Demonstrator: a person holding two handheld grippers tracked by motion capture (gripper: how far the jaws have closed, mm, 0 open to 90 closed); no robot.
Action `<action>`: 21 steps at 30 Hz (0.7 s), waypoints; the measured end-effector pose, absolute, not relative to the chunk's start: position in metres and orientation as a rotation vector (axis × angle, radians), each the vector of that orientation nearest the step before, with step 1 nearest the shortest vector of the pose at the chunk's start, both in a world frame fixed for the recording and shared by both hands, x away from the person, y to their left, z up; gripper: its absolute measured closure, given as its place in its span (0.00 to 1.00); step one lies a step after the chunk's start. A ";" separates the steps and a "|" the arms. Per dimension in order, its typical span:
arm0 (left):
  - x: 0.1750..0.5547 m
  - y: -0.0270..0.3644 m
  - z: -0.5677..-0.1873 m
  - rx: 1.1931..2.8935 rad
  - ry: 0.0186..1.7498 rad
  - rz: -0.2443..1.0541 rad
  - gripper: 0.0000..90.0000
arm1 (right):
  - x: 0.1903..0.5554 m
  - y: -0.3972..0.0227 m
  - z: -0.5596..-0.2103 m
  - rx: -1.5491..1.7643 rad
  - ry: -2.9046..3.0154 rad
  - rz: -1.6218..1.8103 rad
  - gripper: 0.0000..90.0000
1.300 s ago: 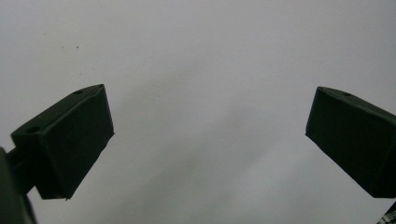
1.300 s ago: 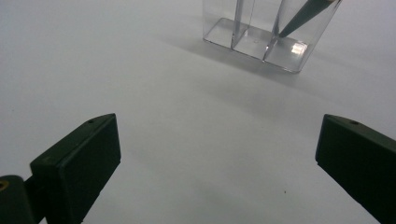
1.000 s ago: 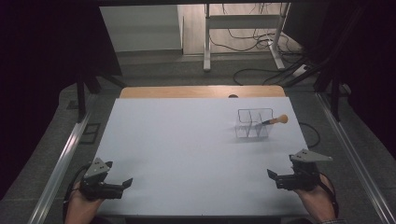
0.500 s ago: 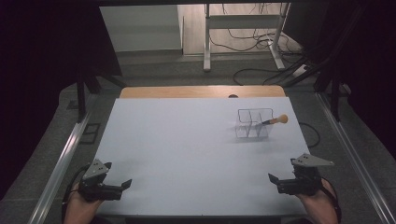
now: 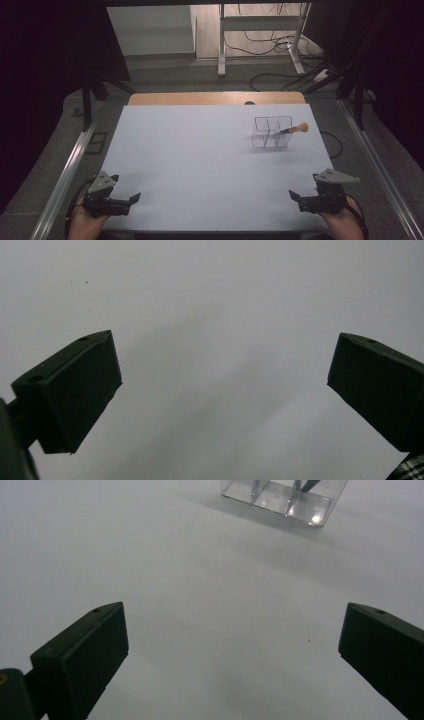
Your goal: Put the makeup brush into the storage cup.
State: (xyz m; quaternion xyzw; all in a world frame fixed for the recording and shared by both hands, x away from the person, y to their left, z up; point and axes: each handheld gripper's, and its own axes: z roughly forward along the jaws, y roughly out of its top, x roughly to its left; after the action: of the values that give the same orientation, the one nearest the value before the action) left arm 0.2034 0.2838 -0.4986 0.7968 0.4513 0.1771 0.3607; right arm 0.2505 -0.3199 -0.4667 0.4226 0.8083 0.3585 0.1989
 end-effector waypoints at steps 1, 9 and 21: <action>0.203 0.284 -0.499 2.054 1.163 0.456 0.01 | 0.250 -0.320 -0.467 1.184 2.260 1.004 0.00; 0.204 0.283 -0.499 2.058 1.160 0.455 0.01 | 0.243 -0.324 -0.469 1.190 2.258 0.993 0.00; 0.204 0.283 -0.499 2.063 1.158 0.453 0.01 | 0.234 -0.330 -0.473 1.210 2.264 0.968 0.00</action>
State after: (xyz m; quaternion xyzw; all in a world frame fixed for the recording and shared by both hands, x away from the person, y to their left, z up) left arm 0.2036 0.2829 -0.4989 0.7997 0.4489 0.1754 0.3581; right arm 0.2336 -0.3298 -0.4725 0.4325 0.8088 0.3459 0.1978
